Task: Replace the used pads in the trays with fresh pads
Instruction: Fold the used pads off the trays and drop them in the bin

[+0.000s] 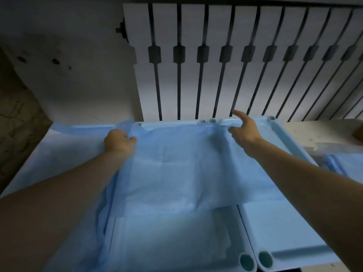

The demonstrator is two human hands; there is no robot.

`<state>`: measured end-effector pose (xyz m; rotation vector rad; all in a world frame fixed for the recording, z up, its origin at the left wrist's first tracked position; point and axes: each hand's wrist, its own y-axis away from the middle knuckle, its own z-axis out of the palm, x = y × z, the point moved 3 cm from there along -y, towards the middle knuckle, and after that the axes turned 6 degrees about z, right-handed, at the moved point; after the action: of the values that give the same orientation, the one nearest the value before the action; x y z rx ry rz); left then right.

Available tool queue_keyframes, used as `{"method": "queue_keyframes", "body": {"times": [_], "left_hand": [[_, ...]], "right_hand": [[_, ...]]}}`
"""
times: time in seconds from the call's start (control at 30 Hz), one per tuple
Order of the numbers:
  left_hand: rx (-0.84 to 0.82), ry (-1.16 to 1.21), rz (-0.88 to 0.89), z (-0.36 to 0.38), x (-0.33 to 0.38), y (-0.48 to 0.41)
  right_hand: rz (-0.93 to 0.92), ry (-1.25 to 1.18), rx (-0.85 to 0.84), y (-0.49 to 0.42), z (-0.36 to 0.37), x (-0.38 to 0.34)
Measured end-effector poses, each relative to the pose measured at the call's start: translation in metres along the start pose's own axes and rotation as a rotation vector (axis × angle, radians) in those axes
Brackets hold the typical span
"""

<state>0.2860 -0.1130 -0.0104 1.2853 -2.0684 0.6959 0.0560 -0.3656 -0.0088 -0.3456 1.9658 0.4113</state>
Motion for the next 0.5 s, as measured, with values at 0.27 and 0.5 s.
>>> {"method": "queue_keyframes", "body": {"times": [0.27, 0.5], "left_hand": [[-0.069, 0.071, 0.055, 0.003, -0.004, 0.047], [-0.138, -0.01, 0.158, 0.006, -0.016, 0.104]], "right_hand": [[-0.227, 0.242, -0.03, 0.085, -0.017, 0.057], [-0.478, 1.009, -0.267, 0.132, -0.044, 0.09]]}}
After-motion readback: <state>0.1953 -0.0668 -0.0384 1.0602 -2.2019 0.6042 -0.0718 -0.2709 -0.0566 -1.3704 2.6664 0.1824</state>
